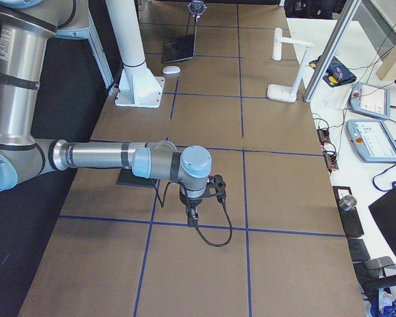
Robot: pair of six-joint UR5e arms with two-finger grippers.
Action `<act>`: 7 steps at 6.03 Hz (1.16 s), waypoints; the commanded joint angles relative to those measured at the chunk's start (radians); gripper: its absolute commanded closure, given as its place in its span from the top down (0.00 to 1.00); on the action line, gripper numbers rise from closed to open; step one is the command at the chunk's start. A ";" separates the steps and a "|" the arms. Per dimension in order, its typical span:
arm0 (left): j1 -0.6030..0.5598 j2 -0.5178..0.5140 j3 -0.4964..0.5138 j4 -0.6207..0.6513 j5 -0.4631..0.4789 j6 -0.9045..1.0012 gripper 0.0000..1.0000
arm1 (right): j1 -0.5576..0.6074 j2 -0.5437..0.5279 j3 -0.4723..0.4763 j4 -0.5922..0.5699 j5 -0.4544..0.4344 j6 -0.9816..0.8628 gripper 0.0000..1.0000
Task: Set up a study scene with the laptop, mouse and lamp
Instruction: 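Drag the laptop with the left gripper toward the white lamp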
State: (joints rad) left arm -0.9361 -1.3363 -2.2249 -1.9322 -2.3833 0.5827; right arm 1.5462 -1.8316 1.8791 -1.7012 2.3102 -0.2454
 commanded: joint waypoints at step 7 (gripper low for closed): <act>-0.072 -0.867 0.583 0.251 0.076 0.159 0.00 | 0.000 0.000 0.000 0.000 0.000 0.000 1.00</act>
State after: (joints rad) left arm -1.0238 -2.1233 -1.7102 -1.6665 -2.3171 0.7873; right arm 1.5469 -1.8316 1.8791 -1.7012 2.3102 -0.2454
